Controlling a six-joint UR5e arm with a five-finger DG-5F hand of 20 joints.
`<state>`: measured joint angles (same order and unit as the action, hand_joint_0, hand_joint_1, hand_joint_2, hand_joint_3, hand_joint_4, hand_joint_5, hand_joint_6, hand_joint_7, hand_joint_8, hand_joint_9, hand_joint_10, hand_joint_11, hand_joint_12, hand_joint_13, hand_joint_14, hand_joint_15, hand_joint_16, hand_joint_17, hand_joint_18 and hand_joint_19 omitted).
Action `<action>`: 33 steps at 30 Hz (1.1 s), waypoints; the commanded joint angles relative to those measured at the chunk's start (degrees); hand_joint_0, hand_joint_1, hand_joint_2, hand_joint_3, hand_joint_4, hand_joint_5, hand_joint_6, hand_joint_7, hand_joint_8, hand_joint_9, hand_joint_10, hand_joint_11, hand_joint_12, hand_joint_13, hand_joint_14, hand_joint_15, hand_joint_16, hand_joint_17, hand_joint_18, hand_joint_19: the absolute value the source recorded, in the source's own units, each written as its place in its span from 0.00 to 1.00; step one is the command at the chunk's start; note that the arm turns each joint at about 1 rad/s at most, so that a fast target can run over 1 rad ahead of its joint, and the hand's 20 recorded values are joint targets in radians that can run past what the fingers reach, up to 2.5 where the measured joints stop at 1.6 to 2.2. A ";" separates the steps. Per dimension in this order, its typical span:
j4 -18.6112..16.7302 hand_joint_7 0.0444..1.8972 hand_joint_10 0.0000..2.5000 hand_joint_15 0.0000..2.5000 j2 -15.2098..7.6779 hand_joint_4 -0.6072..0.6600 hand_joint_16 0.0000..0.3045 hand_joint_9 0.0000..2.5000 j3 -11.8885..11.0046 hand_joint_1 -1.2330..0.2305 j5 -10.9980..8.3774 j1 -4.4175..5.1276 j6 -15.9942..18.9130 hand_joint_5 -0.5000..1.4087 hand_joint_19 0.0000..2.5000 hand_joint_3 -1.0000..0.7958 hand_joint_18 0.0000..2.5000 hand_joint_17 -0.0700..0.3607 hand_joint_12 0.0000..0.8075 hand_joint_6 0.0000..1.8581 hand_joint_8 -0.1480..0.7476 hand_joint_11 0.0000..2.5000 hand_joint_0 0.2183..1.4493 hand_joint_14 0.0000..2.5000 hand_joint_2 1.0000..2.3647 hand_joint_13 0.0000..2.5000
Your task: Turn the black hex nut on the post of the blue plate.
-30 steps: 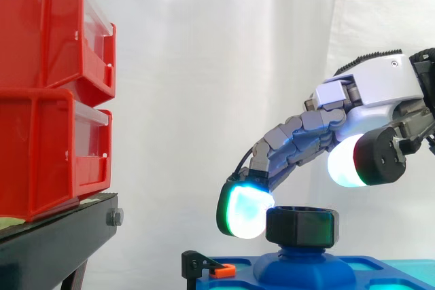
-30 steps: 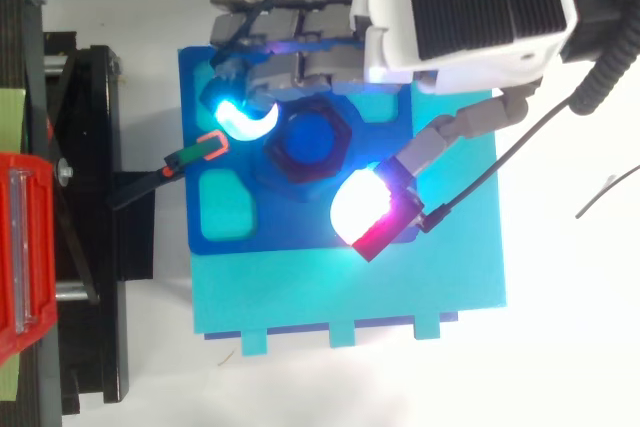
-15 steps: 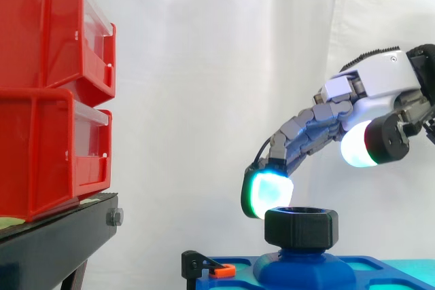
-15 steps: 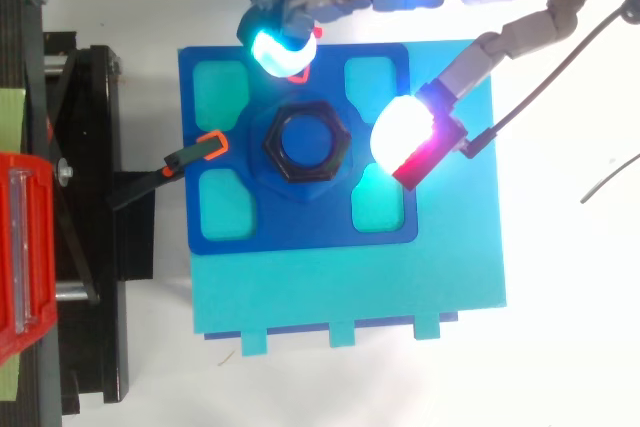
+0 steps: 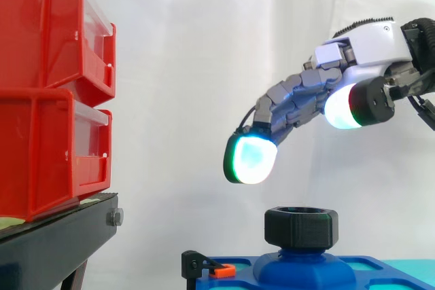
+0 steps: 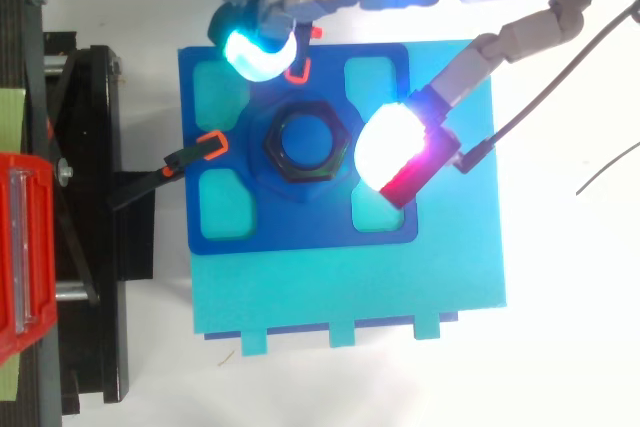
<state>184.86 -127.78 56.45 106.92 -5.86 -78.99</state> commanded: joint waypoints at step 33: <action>-5.13 0.43 0.00 0.01 -0.01 0.71 0.20 0.13 4.63 0.72 -9.63 8.67 1.47 0.17 0.14 0.28 0.12 0.48 0.47 0.27 0.47 0.00 0.17 0.00 0.00 0.11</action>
<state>179.45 -127.80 61.08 97.36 2.76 -77.49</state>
